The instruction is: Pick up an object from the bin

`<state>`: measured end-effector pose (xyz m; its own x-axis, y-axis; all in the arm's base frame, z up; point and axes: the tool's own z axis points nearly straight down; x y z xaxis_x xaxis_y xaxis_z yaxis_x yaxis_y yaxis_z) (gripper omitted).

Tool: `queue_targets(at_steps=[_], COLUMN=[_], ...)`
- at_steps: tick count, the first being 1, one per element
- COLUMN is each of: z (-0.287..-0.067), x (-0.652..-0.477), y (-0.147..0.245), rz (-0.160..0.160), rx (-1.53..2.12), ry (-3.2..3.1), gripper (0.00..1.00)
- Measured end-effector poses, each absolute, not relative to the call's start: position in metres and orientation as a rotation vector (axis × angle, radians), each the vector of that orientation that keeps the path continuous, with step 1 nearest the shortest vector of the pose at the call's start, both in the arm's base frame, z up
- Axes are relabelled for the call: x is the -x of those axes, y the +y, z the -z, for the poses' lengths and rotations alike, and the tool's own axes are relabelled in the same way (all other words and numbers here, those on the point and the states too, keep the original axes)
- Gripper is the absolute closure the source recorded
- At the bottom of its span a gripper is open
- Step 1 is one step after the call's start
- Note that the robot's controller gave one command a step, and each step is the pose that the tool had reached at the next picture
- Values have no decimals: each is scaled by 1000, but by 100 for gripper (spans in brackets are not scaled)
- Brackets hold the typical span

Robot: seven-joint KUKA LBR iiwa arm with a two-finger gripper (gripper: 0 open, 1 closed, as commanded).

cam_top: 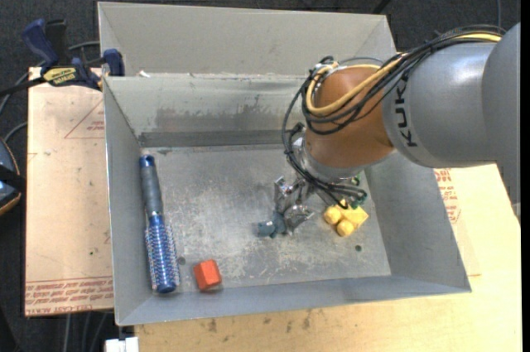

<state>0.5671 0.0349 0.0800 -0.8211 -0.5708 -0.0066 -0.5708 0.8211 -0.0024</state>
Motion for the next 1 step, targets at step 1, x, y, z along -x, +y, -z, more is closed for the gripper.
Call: queue_targets(at_steps=[1], z=[-238], x=[-569], y=[42], rz=[3], rx=[1042], ry=[2951], gripper=[100])
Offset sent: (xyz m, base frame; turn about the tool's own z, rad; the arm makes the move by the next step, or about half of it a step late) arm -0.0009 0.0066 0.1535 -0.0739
